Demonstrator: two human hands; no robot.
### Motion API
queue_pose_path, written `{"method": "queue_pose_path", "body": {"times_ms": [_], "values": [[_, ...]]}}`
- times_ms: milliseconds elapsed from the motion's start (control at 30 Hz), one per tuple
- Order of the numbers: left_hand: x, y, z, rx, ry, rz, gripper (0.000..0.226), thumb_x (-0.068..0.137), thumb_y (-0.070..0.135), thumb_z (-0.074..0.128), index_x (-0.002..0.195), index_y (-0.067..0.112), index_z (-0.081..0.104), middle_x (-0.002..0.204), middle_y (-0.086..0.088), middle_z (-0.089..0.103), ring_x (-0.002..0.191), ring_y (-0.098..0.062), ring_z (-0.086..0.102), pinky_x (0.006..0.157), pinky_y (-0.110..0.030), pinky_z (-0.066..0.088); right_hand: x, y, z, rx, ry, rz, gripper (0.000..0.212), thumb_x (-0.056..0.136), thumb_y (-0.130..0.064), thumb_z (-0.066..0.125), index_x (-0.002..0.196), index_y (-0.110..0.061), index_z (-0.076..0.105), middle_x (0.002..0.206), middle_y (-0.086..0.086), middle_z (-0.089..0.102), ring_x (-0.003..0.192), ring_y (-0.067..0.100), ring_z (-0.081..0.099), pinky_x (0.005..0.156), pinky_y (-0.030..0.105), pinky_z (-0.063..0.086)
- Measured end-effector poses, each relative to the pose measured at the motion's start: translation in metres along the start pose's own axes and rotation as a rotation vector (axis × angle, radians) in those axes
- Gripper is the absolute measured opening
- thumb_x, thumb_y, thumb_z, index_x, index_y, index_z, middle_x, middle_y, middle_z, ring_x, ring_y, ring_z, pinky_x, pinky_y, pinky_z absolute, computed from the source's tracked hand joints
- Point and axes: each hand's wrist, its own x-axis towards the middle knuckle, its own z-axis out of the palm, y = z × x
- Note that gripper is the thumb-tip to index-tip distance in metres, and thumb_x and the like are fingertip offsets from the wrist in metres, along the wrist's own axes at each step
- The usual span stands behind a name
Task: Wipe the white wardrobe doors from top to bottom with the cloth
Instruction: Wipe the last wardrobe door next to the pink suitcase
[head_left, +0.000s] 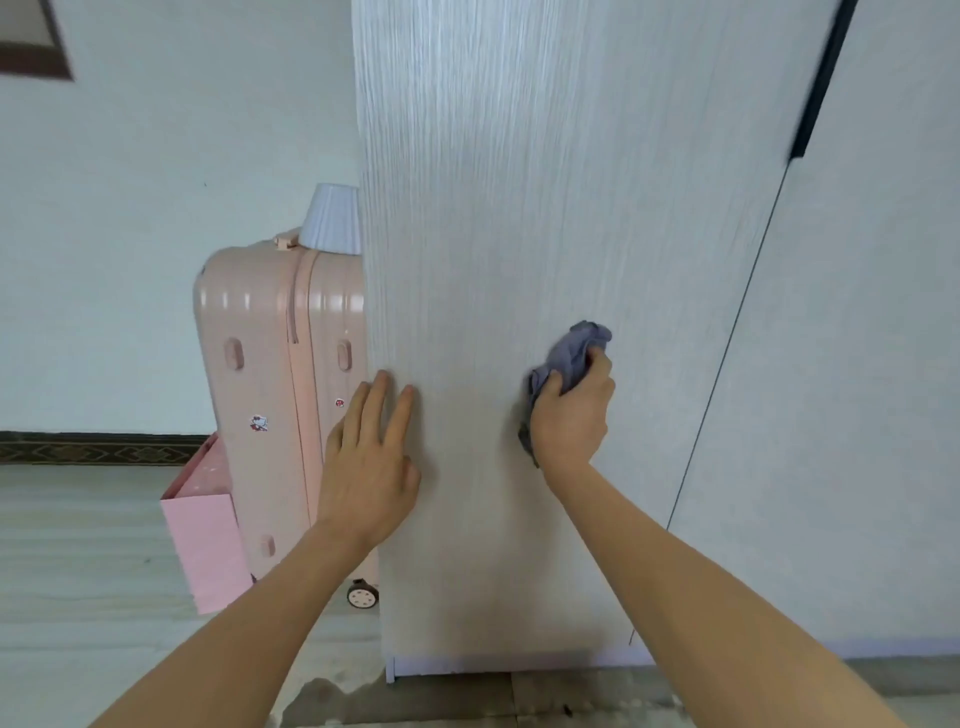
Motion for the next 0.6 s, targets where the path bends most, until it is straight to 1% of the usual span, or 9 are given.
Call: {"method": "queue_pose_path", "body": {"times_ms": [67,133,200,233,300,367,467,533,600], "values": [[0.009,-0.004,-0.009,-0.050,0.009,-0.074,0.079,0.068,0.002,0.068,0.139,0.006,0.034,0.146,-0.024,0.031,0.130,-0.042,0.034,0.085,-0.053,0.046,-0.017,0.009,0.013,-0.277,-0.075,-0.327,0.047,0.091,-0.016,0.056,0.135,-0.021,0.043,0.117,0.010,0.051,0.092,0.031,0.057,0.064,0.035,0.043],[0.014,-0.012,-0.017,-0.086,0.024,-0.115,0.077,0.073,0.003,0.065,0.142,0.007,0.031,0.149,-0.023,0.026,0.130,-0.041,0.035,0.086,-0.051,0.047,-0.040,0.021,0.027,-0.504,-0.199,-0.672,0.056,0.066,-0.014,0.080,0.117,-0.022,0.057,0.098,0.008,0.059,0.075,0.029,0.061,0.045,0.029,0.042],[0.016,-0.022,-0.022,-0.162,0.022,-0.110,0.081,0.079,0.002,0.061,0.148,0.011,0.020,0.153,-0.017,0.020,0.131,-0.038,0.035,0.087,-0.045,0.046,-0.055,0.037,0.039,-0.734,-0.341,-0.933,0.060,0.042,-0.019,0.089,0.098,-0.028,0.068,0.085,0.001,0.063,0.065,0.023,0.062,0.038,0.021,0.040],[0.016,-0.028,-0.024,-0.227,-0.019,-0.112,0.084,0.082,0.003,0.057,0.150,0.018,0.008,0.155,-0.012,0.018,0.132,-0.034,0.035,0.090,-0.042,0.044,-0.057,0.043,0.042,-0.795,-0.381,-0.987,0.060,0.038,-0.021,0.090,0.094,-0.029,0.071,0.082,-0.001,0.064,0.064,0.021,0.062,0.037,0.020,0.039],[0.017,-0.037,-0.028,-0.369,-0.152,-0.112,0.088,0.088,0.006,0.050,0.142,0.037,-0.013,0.155,-0.002,0.021,0.133,-0.025,0.036,0.097,-0.036,0.040,-0.053,0.045,0.041,-0.775,-0.372,-1.001,0.065,0.037,-0.021,0.090,0.100,-0.027,0.072,0.084,0.000,0.063,0.067,0.021,0.062,0.037,0.020,0.039],[0.021,-0.042,-0.033,-0.423,-0.217,-0.109,0.086,0.091,0.010,0.049,0.138,0.047,-0.014,0.152,0.005,0.028,0.129,-0.019,0.041,0.099,-0.034,0.039,-0.041,0.039,0.040,-0.693,-0.285,-1.012,0.074,0.043,-0.017,0.089,0.113,-0.022,0.067,0.088,0.004,0.060,0.071,0.023,0.063,0.036,0.020,0.039],[0.029,-0.041,-0.037,-0.556,-0.189,-0.175,0.071,0.094,0.014,0.048,0.147,0.040,0.008,0.143,0.012,0.038,0.117,-0.012,0.048,0.097,-0.030,0.040,-0.025,0.009,0.041,-0.598,-0.154,-1.028,0.065,0.051,-0.011,0.087,0.113,-0.015,0.068,0.086,0.009,0.062,0.070,0.025,0.063,0.037,0.019,0.036],[0.028,-0.038,-0.037,-0.782,-0.202,-0.322,0.054,0.096,0.014,0.045,0.145,0.031,0.030,0.142,0.011,0.041,0.116,-0.012,0.051,0.100,-0.025,0.036,-0.022,-0.003,0.047,-0.535,-0.109,-1.012,0.056,0.055,-0.009,0.085,0.108,-0.012,0.068,0.087,0.009,0.062,0.070,0.025,0.062,0.040,0.018,0.034],[0.022,-0.035,-0.037,-1.029,-0.235,-0.480,0.042,0.099,0.019,0.040,0.140,0.027,0.042,0.140,0.008,0.046,0.114,-0.014,0.055,0.101,-0.027,0.037,-0.028,0.005,0.056,-0.512,-0.092,-1.051,0.053,0.057,-0.010,0.085,0.106,-0.012,0.066,0.089,0.009,0.061,0.073,0.024,0.061,0.040,0.019,0.037]]}}
